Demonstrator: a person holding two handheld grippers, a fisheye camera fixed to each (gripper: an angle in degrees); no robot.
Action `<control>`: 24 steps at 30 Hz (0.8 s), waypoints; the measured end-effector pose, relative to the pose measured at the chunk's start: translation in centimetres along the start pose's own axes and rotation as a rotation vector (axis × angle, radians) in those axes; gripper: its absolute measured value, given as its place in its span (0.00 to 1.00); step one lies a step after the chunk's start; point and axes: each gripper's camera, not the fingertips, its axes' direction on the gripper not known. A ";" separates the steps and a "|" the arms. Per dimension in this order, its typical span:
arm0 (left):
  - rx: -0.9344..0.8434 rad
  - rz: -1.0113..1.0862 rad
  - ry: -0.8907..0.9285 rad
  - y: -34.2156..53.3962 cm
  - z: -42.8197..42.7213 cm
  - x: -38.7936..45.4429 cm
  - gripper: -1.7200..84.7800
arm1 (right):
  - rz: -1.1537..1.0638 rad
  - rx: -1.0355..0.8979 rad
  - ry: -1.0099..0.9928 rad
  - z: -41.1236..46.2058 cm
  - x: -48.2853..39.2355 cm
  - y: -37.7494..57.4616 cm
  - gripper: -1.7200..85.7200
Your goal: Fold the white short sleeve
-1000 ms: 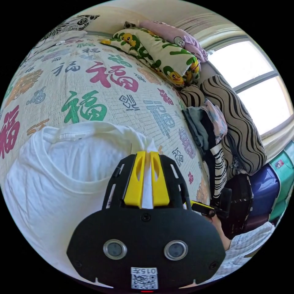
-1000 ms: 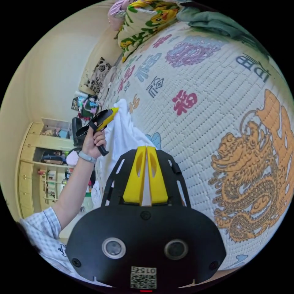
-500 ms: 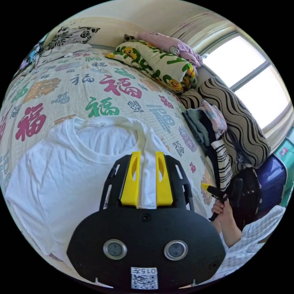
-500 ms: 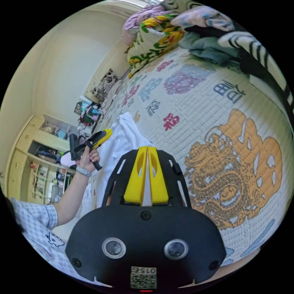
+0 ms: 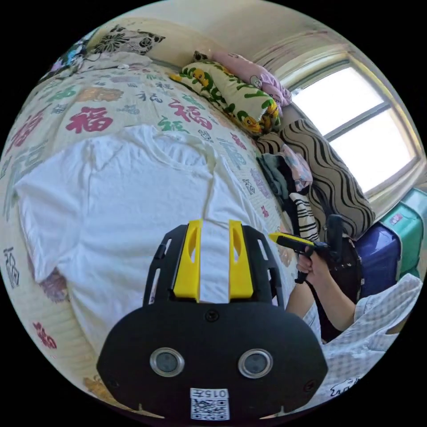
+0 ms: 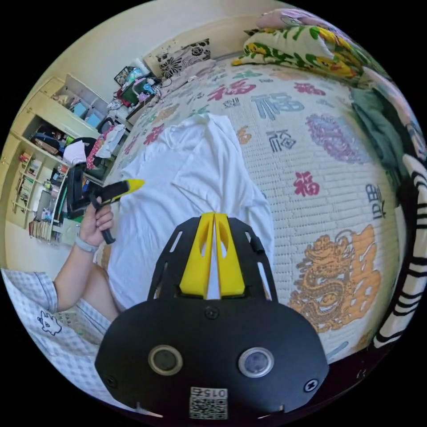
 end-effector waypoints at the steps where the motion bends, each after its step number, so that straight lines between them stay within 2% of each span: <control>1: 0.065 -0.054 -0.032 1.6 -3.3 -1.1 0.13 | -0.019 0.009 -0.028 -0.4 -1.5 -1.3 0.02; 6: 0.304 -0.381 -0.324 8.4 -14.3 -8.7 0.13 | -0.211 0.003 -0.136 2.2 -12.2 -9.1 0.05; 7: 0.312 -0.441 -0.327 9.3 -15.3 -10.6 0.13 | -0.266 -0.024 -0.152 4.0 -15.7 -11.2 0.07; 10: 0.302 -0.551 -0.186 9.9 -15.3 -14.3 0.15 | -0.374 -0.109 -0.181 10.0 -24.8 -15.7 0.09; 13: 0.251 -0.564 -0.184 9.0 -14.0 -15.2 0.15 | -0.442 -0.228 -0.171 17.2 -32.8 -19.6 0.11; 17: 0.261 -0.535 -0.260 9.2 -13.6 -14.4 0.13 | -0.515 -0.350 -0.027 26.6 -41.0 -23.4 0.14; 21: 0.296 -0.532 -0.277 10.1 -13.5 -13.8 0.11 | -0.473 -0.349 0.025 31.4 -43.9 -25.5 0.13; 24: 0.289 -0.522 -0.300 10.2 -13.2 -13.6 0.10 | -0.519 -0.409 0.204 35.1 -45.4 -25.5 0.08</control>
